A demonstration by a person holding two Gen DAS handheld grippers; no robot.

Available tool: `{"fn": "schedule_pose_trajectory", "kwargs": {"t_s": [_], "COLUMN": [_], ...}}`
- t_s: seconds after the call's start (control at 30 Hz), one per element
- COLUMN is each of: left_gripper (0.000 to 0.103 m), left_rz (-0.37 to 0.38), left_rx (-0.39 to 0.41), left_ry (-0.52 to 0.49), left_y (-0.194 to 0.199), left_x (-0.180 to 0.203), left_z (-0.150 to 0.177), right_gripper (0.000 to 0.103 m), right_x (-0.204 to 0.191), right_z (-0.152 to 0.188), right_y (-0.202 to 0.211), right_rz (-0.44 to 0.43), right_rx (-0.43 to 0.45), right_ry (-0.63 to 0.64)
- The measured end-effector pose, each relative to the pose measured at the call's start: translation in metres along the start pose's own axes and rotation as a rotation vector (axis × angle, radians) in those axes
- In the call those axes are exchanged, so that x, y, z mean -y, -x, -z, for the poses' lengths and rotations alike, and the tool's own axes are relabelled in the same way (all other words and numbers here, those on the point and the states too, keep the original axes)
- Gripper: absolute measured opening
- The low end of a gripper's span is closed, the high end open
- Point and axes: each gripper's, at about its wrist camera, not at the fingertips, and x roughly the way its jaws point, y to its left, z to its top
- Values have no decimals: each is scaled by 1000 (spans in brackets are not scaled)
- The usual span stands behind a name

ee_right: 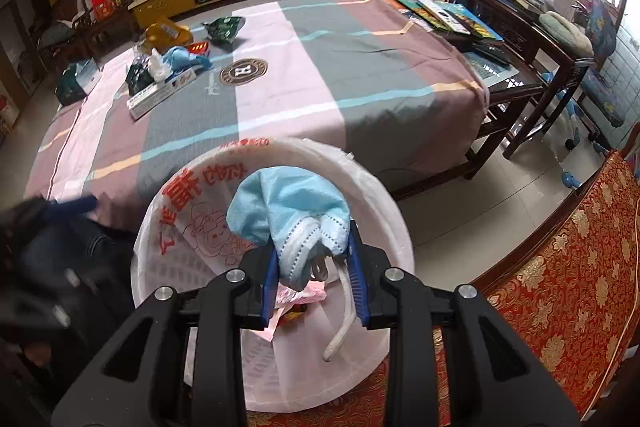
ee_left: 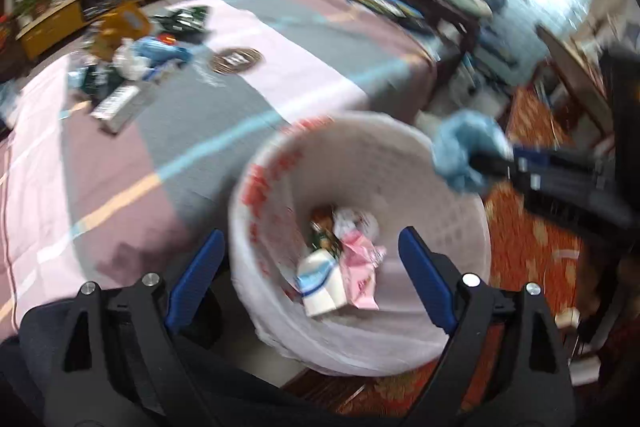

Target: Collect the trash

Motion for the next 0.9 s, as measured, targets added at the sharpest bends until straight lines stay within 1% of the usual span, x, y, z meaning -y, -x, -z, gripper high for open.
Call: {"fn": "schedule_pose_trajectory", "kwargs": {"t_s": [0.07, 0.1, 0.13, 0.17, 0.2, 0.27, 0.33, 0.4, 0.6, 0.73, 0.9], "left_gripper": [90, 90, 90, 91, 92, 94, 95, 95, 97, 97, 99], "left_rz": [-51, -72, -97, -116, -135, -180, -224, -251, -317, -353, -391], "left_rx": [54, 73, 99, 119, 140, 177, 199, 211, 253, 276, 325], "left_ry": [72, 94, 120, 137, 154, 184, 207, 220, 261, 314, 387], "left_y": [14, 20, 27, 33, 40, 52, 63, 71, 98, 113, 133], "left_x": [-21, -27, -35, -41, -47, -58, -67, -77, -108, -133, -164], "left_z": [-4, -5, -5, -6, -6, -5, -3, 0, 19, 22, 27], "right_gripper": [36, 46, 61, 68, 80, 86, 88, 91, 92, 92, 92], "right_x": [-7, -10, -14, -17, -21, -27, -35, -46, -78, -104, -136], "right_z": [4, 6, 8, 9, 9, 8, 5, 3, -2, -5, -9], "right_y": [-4, -7, -8, -9, -7, -3, 1, 5, 9, 8, 12], "right_rz": [1, -1, -6, -13, -20, -26, -24, -9, 41, 55, 61], "right_rx": [-16, -26, -38, -40, -31, -12, 2, 17, 53, 61, 87], "right_ry": [14, 18, 20, 18, 12, 5, 5, 10, 15, 22, 84]}}
